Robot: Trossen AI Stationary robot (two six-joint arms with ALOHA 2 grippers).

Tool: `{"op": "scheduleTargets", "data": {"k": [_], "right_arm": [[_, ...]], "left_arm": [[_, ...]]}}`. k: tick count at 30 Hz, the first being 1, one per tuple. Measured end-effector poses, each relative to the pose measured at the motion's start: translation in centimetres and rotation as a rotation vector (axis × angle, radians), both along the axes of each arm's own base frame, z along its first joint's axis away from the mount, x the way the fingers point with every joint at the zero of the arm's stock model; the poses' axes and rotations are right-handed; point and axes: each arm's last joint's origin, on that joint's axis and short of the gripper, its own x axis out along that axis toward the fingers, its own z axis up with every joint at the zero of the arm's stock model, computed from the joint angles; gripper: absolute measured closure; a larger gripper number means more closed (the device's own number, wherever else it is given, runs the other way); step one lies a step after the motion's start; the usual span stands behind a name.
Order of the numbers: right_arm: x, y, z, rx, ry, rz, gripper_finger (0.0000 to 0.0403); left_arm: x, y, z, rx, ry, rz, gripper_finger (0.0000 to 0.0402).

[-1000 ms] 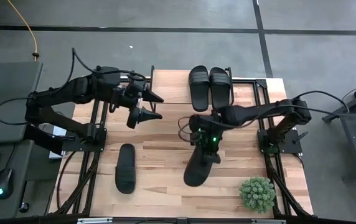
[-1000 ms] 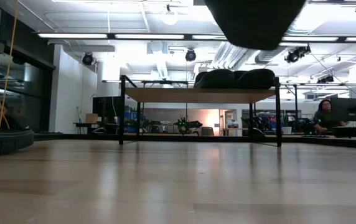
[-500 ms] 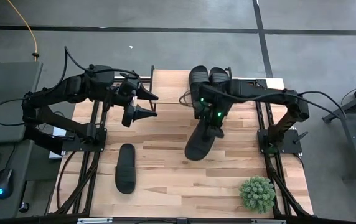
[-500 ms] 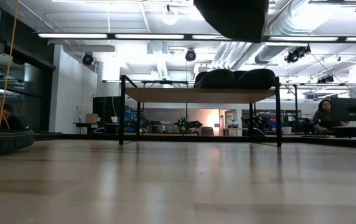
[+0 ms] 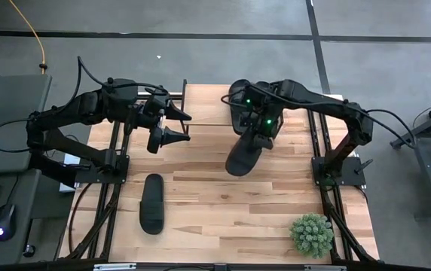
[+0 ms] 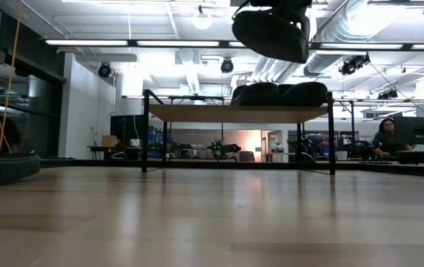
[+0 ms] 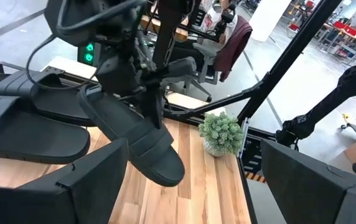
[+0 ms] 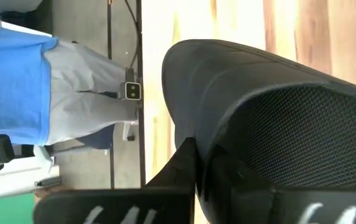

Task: Pick and place slides into the shelf
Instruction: Put the black slide on the shelf

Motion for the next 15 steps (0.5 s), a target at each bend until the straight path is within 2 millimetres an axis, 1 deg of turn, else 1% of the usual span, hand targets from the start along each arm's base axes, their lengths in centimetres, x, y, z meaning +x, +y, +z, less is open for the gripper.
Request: {"op": "scheduleTargets", "data": {"k": [5,8,13,15], "right_arm": [[-0.1,-1.3,-0.4,-0.004,0.008,-0.009,0.0403],[0.3,-2.0,-0.3,-0.007,0.029,0.005,0.0403],[2.1,-3.8,1.2,-0.077,0.021,0.039,0.0403],[3.2,-4.7,1.7,-0.103,-0.020,0.040,0.0403]], "left_arm": [[0.0,0.0,0.0,0.001,0.000,0.000,0.0055],[0.0,0.0,0.0,0.001,0.000,0.000,0.0055],[0.0,0.0,0.0,0.000,0.001,0.000,0.0055],[0.0,0.0,0.0,-0.002,0.001,0.001,0.0055]]}}
